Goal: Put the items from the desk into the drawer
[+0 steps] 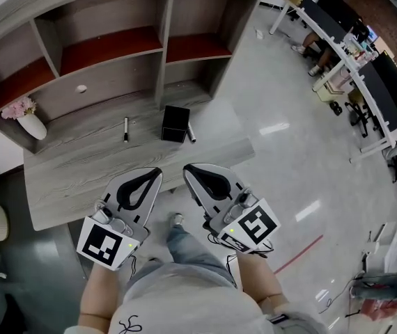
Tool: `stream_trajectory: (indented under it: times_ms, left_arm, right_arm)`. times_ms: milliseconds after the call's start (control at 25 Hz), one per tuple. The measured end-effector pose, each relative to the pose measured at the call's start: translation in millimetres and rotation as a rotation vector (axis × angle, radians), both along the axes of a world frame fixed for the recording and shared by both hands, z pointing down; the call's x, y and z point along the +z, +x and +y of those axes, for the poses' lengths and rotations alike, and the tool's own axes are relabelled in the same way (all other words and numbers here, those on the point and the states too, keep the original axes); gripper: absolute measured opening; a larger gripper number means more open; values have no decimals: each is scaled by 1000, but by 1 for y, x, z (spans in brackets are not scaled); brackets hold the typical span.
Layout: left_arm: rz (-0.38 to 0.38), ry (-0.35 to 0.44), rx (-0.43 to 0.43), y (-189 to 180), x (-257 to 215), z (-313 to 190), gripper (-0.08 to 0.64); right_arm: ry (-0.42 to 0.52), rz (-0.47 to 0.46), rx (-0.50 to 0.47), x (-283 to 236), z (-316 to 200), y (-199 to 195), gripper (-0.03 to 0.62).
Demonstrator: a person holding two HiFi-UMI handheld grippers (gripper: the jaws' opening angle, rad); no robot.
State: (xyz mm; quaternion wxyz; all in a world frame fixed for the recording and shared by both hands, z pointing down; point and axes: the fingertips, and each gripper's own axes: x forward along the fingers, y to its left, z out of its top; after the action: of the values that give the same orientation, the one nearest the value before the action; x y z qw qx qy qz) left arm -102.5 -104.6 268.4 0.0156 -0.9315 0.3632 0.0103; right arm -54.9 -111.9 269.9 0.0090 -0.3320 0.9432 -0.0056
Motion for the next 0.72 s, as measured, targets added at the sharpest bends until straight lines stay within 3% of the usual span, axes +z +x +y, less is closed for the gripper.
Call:
stream_trajectory:
  times_ms: [720]
  left_arm:
    - [-24, -15, -85, 45, 20, -89, 11]
  right_arm:
    - [-101, 58, -30, 64, -123, 61, 9]
